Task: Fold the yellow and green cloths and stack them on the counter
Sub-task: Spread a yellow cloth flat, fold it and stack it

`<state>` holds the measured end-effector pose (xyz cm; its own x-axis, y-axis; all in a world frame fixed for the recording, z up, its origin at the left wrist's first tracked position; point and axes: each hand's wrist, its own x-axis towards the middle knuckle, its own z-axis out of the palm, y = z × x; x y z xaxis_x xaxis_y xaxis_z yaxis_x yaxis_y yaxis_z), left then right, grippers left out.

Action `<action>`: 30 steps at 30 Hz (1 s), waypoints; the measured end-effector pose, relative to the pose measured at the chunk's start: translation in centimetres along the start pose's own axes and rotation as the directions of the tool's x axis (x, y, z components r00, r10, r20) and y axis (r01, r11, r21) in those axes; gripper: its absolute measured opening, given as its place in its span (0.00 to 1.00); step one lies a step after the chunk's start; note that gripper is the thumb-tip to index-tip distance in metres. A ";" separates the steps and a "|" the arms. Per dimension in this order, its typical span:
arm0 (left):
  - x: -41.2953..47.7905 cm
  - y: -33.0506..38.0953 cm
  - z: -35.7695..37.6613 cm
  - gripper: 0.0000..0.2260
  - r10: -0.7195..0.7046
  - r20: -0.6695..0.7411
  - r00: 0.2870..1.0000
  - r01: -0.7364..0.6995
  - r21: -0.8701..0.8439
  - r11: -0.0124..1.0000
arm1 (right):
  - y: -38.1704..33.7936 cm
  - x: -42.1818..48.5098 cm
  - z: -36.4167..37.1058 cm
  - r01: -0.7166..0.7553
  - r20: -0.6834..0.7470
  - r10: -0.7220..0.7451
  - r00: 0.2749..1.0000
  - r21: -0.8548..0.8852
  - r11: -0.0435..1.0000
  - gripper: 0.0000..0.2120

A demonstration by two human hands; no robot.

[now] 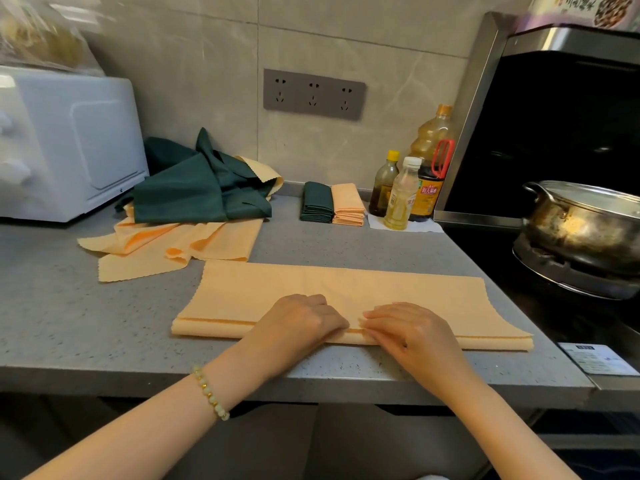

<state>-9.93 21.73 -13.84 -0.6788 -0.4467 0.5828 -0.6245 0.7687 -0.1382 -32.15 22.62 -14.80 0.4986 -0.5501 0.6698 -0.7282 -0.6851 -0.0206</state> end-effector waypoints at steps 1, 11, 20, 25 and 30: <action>0.0 0.0 0.0 0.13 -0.003 -0.004 1.000 0.003 -0.002 1.000 | 0.0 0.0 -0.1 -0.008 -0.001 0.008 1.000 0.007 1.000 0.20; 0.5 0.5 -1.0 0.14 -0.075 0.146 0.987 0.088 -0.085 0.992 | -0.4 -1.0 -0.4 -0.070 0.143 0.053 0.988 0.113 0.991 0.11; 6.1 -3.2 1.8 0.22 -0.494 0.587 0.641 0.589 0.036 0.807 | -0.5 -1.0 -0.4 -0.154 0.199 0.126 0.972 0.129 0.980 0.10; 5.0 -3.0 4.0 0.24 -0.498 0.647 0.577 0.576 0.109 0.810 | -1.3 1.0 -1.1 -0.379 0.292 0.334 0.896 0.110 0.919 0.14; 4.2 -2.4 4.7 0.24 -0.534 0.600 0.596 0.618 0.082 0.782 | -0.8 6.5 1.4 -0.564 0.303 0.525 0.795 0.053 0.824 0.18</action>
<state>-13.13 15.80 -14.83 -0.3029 -0.9511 -0.0598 -0.9395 0.2875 0.1863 -27.71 18.90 -11.44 0.1570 -0.9420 0.2967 -0.8565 -0.2795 -0.4340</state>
